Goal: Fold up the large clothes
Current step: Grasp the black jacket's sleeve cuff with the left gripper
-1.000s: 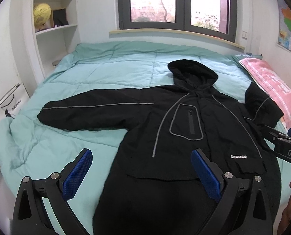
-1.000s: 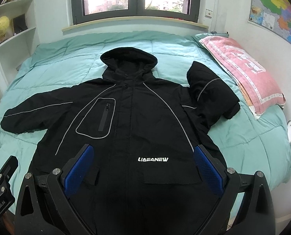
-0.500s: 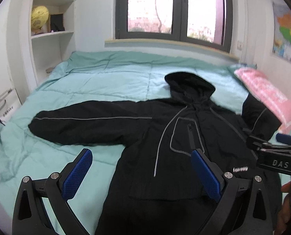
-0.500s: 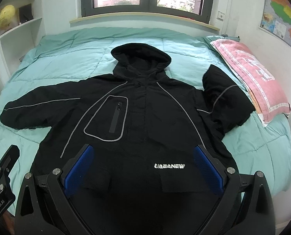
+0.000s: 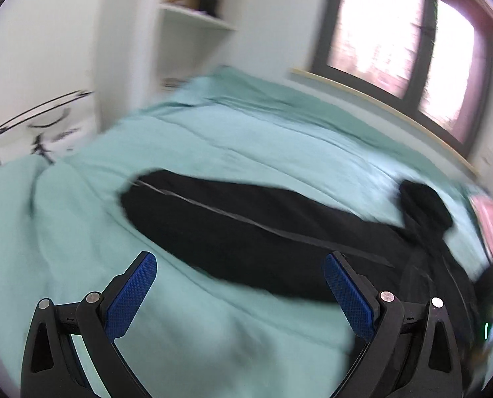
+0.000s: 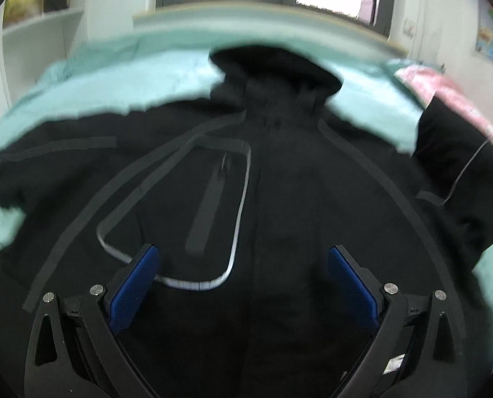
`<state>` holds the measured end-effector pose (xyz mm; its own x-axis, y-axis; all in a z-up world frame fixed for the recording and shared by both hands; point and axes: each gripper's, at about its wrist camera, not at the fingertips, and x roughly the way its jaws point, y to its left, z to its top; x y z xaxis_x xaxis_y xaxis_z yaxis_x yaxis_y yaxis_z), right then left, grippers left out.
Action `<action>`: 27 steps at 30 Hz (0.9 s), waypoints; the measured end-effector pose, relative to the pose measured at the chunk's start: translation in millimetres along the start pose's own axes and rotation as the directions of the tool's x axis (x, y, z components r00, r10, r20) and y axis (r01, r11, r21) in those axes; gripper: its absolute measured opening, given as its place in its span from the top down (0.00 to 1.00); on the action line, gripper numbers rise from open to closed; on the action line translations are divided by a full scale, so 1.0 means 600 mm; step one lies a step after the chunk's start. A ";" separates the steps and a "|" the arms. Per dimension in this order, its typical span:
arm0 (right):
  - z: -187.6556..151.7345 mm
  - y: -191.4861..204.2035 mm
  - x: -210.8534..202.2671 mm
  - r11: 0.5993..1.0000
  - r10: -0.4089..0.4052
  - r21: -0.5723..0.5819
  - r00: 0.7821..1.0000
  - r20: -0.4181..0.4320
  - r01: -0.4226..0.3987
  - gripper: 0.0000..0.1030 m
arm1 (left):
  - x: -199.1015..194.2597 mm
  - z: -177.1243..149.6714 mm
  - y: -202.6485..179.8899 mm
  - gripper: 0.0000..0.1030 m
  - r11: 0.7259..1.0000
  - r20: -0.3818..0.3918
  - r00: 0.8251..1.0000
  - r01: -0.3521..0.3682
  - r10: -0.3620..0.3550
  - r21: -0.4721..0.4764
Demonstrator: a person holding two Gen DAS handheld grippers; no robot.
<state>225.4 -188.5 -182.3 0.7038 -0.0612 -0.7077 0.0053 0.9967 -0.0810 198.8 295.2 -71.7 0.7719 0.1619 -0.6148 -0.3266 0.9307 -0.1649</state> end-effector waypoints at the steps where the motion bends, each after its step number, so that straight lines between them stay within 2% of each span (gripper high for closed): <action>1: -0.006 0.003 0.010 1.000 -0.001 -0.007 1.000 -0.008 0.001 0.01 | 0.026 0.022 0.034 0.02 0.999 -0.009 1.000 -0.019 0.019 -0.032; 6: -0.007 0.007 0.024 1.000 0.007 0.009 1.000 -0.017 -0.007 0.01 | 0.158 0.075 0.146 0.02 0.982 -0.098 0.994 -0.067 0.051 -0.174; 10: -0.004 0.002 0.036 0.998 0.051 0.044 0.998 -0.043 -0.049 0.00 | 0.269 0.065 0.184 0.03 0.966 -0.197 0.979 -0.097 0.049 -0.241; 12: -0.003 -0.001 0.041 0.996 0.067 0.054 0.997 -0.048 -0.065 0.00 | 0.308 0.055 0.183 0.14 0.963 -0.233 0.970 -0.128 0.071 -0.238; 14: -0.004 0.000 0.040 0.997 0.065 0.050 0.997 -0.049 -0.063 0.00 | 0.338 0.048 0.182 0.52 0.966 -0.252 0.965 -0.128 0.069 -0.223; 16: -0.004 0.001 0.041 0.997 0.061 0.045 0.997 -0.048 -0.059 0.00 | 0.322 0.051 0.163 0.77 0.978 -0.194 0.979 -0.104 0.068 -0.181; 17: -0.003 0.002 0.041 0.997 0.061 0.044 0.997 -0.047 -0.059 0.00 | 0.310 0.055 0.154 0.80 0.982 -0.156 0.985 -0.097 0.072 -0.161; 19: -0.003 0.001 0.041 0.997 0.063 0.046 0.997 -0.045 -0.061 0.00 | 0.263 0.061 0.125 0.81 0.993 -0.059 0.998 -0.041 0.034 -0.115; 21: -0.003 0.001 0.042 0.997 0.064 0.047 0.997 -0.044 -0.062 0.00 | 0.207 0.068 0.081 0.82 0.999 0.028 0.999 0.020 -0.018 -0.047; 24: -0.004 -0.001 0.042 0.997 0.065 0.048 0.997 -0.044 -0.063 0.00 | 0.137 0.070 0.000 0.82 0.988 0.098 0.984 0.140 -0.146 0.072; 27: -0.004 0.000 0.042 0.997 0.065 0.047 0.997 -0.044 -0.063 0.00 | 0.098 0.054 -0.098 0.82 0.955 0.098 0.964 0.224 -0.246 0.193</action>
<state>241.8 -190.4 -201.8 0.6708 0.0012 -0.7417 -0.0054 1.0000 -0.0032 281.2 260.8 -73.3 0.8779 -0.0406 -0.4772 -0.0339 0.9886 -0.1466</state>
